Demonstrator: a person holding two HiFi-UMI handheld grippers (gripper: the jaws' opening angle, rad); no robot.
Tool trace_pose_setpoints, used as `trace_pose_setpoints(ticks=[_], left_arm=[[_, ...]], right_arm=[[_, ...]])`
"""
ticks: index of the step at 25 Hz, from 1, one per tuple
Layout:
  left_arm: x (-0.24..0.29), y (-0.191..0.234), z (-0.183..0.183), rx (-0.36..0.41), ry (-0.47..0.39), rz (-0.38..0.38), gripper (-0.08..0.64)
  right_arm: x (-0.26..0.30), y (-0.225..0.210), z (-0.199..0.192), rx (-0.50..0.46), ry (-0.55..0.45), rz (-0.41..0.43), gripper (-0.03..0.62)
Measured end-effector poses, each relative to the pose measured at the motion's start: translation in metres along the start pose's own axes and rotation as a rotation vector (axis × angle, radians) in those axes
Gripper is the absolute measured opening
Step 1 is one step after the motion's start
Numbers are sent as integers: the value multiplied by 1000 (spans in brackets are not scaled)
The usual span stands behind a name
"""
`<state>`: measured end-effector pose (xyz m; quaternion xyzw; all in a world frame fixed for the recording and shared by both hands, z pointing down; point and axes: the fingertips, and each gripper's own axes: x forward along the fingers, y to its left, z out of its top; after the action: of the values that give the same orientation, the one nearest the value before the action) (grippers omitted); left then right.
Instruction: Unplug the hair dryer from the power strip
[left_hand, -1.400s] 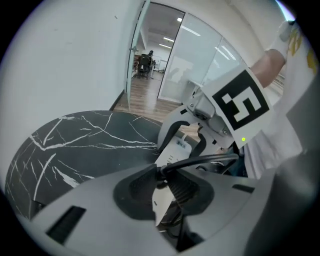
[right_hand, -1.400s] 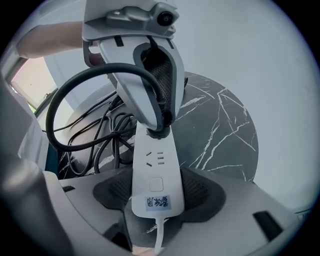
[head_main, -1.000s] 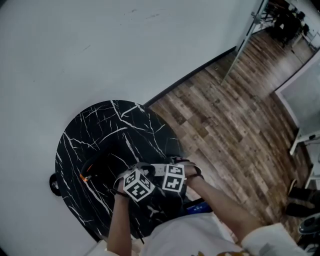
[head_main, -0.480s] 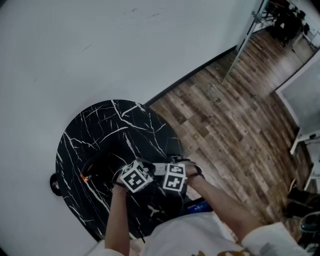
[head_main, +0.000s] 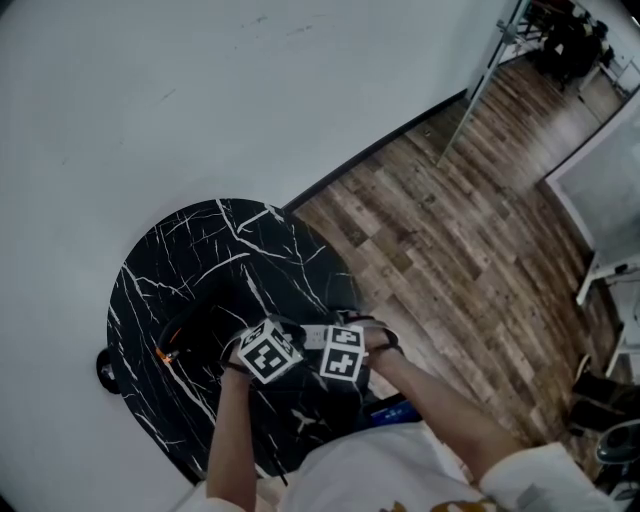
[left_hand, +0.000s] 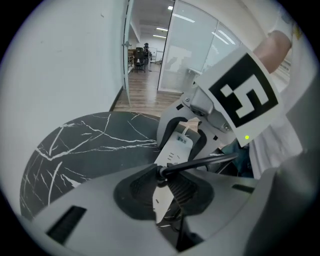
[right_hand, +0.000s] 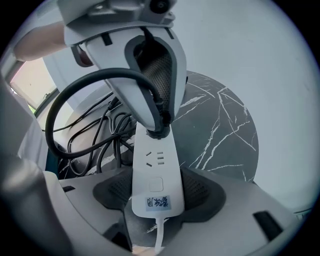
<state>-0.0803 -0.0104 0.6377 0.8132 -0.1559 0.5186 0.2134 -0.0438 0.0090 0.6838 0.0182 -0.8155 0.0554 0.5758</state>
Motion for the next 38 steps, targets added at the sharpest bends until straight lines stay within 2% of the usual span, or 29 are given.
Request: trace_pose_setpoints(ticks=[3,5,7,10,13,15,21,23,25,28,30,32,35,38], left_arm=[[-2,0,2,-12,16,-65,60],[-4,1,2,-6,14,-57,60],[-3,0,2,18,5,-15,60],[-4,-4,1,56,3,89,58],[-4,-5,0,39,-18,148,58],[-2,-4,-1,31,-11,121,58],[-2,2,1,-1,9,-56,58],[-4,2,2,1,11,-68,60],[-3,1,2,23,8,-32,58],[-4,-3,1,78,-9,80,58],[-5,-4,1,83,-31,148,57],[-4,-4,1,76,-34,179,57],[-1,-4,0,56,-21,128,57],[-1,0,0,-3,-32,7,58]], right_arm=[[-1,0,-1,-2,1,2,273],[-1,0,-1,1,2,2,273],[-2,0,0,2,2,3,273],[-3,0,0,2,2,3,273],[-2,-1,0,-4,6,2,273],[-2,-1,0,-4,7,2,273],[-1,-1,-1,8,4,-2,273],[-1,-1,-1,10,4,-2,273],[-1,-1,0,11,3,-2,273],[-2,-1,1,6,4,-1,273],[-2,-1,0,1,11,1,273],[-1,0,-1,2,15,2,273],[-1,0,-2,5,14,-1,273],[0,0,-2,8,9,-4,273]])
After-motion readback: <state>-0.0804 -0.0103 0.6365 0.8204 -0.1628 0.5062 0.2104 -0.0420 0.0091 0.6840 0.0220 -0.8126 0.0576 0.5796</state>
